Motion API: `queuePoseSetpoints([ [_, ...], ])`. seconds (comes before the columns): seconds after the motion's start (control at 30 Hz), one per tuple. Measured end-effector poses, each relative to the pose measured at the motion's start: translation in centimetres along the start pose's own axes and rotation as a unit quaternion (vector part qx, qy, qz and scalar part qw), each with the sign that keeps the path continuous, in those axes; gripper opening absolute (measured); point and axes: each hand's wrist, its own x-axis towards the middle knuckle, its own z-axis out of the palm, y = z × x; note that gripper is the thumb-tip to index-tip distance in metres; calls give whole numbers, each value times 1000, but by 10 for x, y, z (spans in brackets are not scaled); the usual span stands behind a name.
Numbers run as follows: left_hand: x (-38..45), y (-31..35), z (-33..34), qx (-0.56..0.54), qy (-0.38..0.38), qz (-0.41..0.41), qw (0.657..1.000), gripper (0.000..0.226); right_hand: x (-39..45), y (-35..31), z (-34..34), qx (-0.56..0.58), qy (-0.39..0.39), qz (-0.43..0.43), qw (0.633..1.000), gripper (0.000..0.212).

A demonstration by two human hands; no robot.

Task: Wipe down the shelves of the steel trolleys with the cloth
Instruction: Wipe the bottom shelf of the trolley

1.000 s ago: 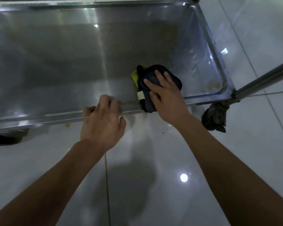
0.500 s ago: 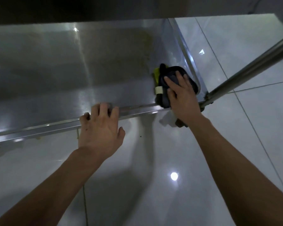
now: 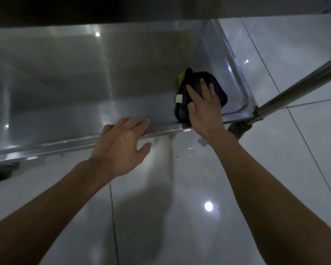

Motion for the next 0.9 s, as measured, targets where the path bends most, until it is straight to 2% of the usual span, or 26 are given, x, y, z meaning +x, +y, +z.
queuePoseSetpoints([
  [0.1, -9, -49, -16, -8, 85, -72, 994, 34, 10, -40, 17, -8, -16, -34, 999, 55],
  [0.2, -27, -83, -14, 20, 65, -113, 991, 31, 22, -80, 34, -24, -52, -72, 996, 57],
  [0.47, -45, -107, -2, 13, 51, -131, 990, 37, 31, -192, 74, -24, -116, -198, 973, 58],
  [0.63, -62, -110, -2, 24, 51, -145, 988, 40, 15, -200, 73, 1, -131, -219, 967, 56],
  [0.9, -72, -102, -16, 33, 19, -151, 988, 30, -28, -192, 69, 1, -114, -231, 966, 54],
])
